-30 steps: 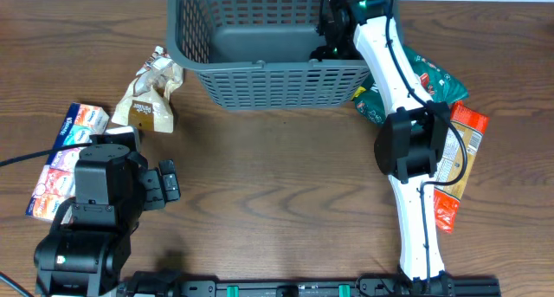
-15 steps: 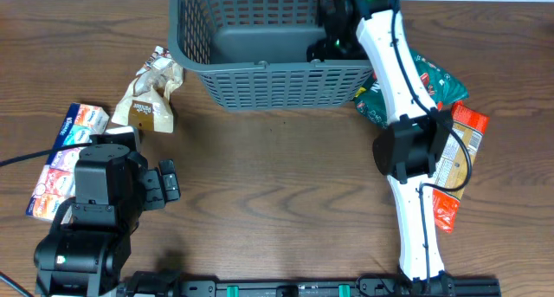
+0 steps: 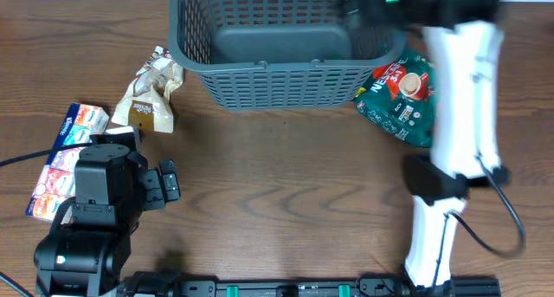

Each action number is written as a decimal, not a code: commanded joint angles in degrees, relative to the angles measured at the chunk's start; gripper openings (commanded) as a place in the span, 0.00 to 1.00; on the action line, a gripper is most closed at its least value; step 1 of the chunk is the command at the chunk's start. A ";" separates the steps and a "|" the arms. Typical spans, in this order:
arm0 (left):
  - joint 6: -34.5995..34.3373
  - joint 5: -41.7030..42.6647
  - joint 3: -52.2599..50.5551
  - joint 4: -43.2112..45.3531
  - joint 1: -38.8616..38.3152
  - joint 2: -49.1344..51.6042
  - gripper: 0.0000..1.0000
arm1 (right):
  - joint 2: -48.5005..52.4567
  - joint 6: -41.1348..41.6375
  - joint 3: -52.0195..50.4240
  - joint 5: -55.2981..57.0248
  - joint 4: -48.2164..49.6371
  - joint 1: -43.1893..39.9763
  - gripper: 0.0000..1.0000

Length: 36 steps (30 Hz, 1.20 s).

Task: Pack container
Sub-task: 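Raise the right gripper out of the basket and back right, then grasp the green coffee pouch with the right gripper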

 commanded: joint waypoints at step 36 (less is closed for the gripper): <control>0.26 -0.70 1.05 0.15 0.28 -0.09 0.98 | -12.94 -4.72 -73.22 -21.62 29.73 -30.42 0.99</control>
